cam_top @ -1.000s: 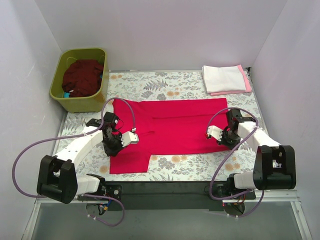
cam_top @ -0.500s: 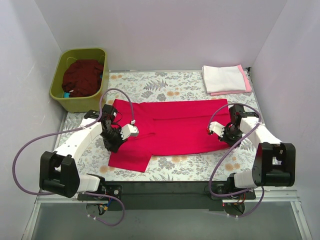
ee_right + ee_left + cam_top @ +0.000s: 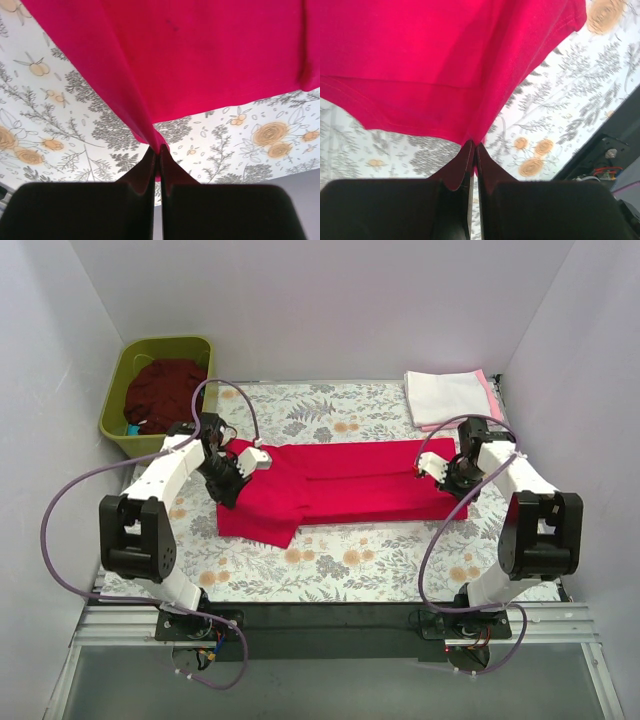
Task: Fold and stack the t-shirts
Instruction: Fold the tshirt
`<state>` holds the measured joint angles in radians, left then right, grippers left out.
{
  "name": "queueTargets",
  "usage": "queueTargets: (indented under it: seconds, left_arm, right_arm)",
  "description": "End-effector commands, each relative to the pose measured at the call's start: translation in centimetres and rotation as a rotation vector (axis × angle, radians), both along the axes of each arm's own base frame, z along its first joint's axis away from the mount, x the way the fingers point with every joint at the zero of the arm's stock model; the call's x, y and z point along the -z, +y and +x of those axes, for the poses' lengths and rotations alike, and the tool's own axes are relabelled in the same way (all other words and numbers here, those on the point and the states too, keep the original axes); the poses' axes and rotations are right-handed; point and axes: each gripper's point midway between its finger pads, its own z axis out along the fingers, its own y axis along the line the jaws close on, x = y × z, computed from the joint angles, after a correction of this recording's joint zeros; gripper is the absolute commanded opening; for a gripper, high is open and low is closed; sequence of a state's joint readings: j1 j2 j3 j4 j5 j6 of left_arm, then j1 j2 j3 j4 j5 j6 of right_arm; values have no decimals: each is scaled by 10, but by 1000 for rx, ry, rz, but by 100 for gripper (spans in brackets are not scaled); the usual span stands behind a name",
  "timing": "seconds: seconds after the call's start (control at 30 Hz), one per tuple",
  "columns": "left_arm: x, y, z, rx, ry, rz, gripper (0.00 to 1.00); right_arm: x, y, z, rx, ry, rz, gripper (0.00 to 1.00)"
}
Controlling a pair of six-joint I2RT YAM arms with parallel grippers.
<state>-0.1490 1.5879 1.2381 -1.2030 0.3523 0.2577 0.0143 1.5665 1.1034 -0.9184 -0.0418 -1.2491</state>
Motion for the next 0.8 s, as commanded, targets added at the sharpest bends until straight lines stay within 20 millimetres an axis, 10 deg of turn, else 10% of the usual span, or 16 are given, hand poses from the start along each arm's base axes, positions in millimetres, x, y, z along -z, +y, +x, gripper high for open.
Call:
queueTargets:
  seconds: [0.0,0.33,0.77]
  left_arm:
    - [-11,-3,31,-6,-53,-39,0]
    - [-5,-3,85,-38,-59,-43,0]
    - [15,-3,117,-86,-82,-44,0]
  right_arm:
    - [-12,0,26,-15,-32,3,1]
    - [-13,-4,82,-27,-55,-21,1]
    - [13,-15,99,4,-1,-27,1]
